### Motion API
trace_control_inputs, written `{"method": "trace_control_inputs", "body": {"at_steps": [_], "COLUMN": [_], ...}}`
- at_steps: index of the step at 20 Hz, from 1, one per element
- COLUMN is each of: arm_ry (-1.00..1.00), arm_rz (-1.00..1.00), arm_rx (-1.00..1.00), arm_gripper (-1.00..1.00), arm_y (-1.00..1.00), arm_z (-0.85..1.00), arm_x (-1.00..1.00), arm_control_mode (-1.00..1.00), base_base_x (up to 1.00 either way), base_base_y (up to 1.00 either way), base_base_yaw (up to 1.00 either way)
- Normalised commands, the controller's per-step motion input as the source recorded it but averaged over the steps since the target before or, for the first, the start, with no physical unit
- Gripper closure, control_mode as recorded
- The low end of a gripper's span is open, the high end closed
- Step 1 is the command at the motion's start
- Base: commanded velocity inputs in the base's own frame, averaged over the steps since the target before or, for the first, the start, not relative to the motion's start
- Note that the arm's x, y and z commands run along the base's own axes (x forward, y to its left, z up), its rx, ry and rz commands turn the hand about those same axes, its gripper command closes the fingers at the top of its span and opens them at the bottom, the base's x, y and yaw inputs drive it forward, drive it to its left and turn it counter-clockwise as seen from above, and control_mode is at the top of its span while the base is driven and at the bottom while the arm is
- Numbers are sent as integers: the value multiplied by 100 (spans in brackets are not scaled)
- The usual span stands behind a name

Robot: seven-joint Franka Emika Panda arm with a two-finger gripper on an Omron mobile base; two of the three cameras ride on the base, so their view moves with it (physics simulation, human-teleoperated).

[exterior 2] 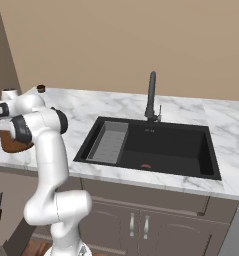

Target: Open the drawer on the left and place the cutting tools on the cutting board.

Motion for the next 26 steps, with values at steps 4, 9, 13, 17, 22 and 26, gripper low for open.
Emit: {"method": "trace_control_inputs", "body": {"at_steps": [4, 9, 13, 17, 22, 26], "arm_ry": [0, 0, 0, 0, 0, 0], "arm_rz": [0, 0, 0, 0, 0, 0], "arm_rx": [0, 0, 0, 0, 0, 0], "arm_gripper": [100, 100, 100, 100, 100, 100], "arm_y": [3, 17, 3, 0, 0, 0], "arm_z": [0, -1, -1, -1, 0, -6], "arm_x": [38, 20, 23, 24, 12, 0], "arm_control_mode": [-100, -100, -100, -100, -100, -100], "base_base_x": [0, 0, 0, 0, 0, 0], "base_base_y": [0, 0, 0, 0, 0, 0], "base_base_yaw": [0, 0, 0, 0, 0, 0]}}
